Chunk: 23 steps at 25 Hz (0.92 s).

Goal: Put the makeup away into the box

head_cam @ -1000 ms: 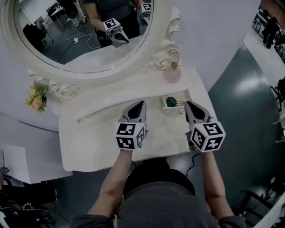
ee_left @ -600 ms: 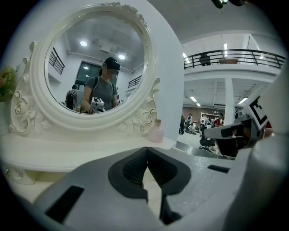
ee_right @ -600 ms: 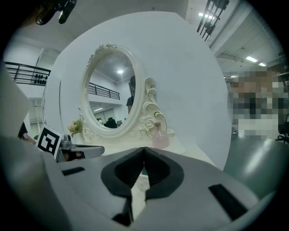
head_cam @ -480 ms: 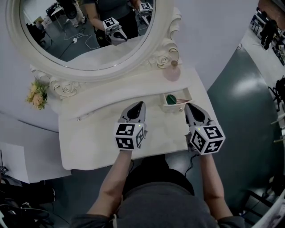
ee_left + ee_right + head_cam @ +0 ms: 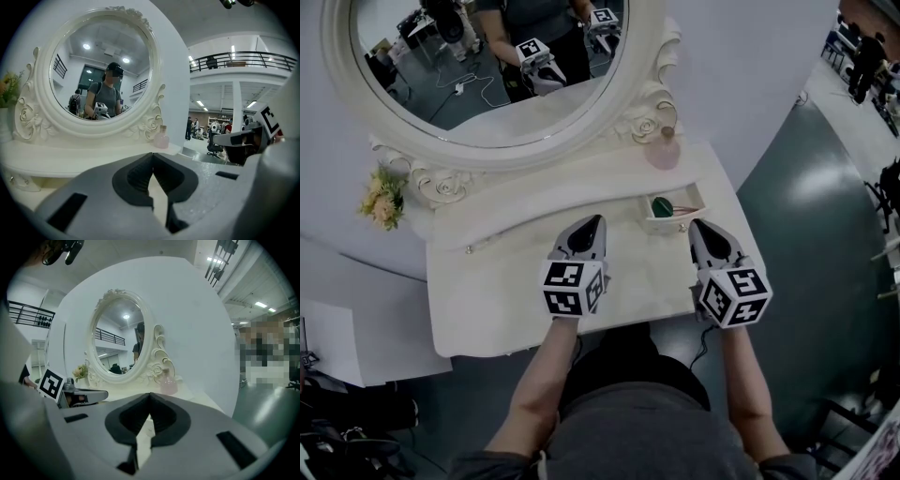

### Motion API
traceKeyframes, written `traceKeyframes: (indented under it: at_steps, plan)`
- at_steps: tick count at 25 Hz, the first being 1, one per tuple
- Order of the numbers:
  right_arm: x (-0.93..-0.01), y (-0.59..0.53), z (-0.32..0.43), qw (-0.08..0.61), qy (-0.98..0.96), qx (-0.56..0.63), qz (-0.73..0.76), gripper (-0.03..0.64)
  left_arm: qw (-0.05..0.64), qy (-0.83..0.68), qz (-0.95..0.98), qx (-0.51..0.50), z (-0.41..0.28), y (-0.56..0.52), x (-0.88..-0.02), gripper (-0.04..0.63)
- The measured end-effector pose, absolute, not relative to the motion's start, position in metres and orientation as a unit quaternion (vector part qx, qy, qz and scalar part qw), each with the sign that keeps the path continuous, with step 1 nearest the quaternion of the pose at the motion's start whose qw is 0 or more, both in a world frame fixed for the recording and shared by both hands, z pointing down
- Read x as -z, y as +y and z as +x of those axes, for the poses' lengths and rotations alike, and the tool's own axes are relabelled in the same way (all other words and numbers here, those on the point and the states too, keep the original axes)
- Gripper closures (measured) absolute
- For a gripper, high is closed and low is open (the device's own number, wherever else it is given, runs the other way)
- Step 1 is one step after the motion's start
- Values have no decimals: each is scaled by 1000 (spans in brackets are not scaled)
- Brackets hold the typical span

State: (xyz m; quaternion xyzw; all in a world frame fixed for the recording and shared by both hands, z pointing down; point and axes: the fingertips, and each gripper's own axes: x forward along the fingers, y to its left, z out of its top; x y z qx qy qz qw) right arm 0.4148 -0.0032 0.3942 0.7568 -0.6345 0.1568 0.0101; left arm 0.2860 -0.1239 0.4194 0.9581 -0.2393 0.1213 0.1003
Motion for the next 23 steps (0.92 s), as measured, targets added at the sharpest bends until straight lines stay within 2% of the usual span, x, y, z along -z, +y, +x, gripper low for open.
traceKeyframes:
  at_steps: [23]
  plan:
    - [-395,4,418,28,-622,-141,770,614,100,-238,959,-116,280,-123,-418,589]
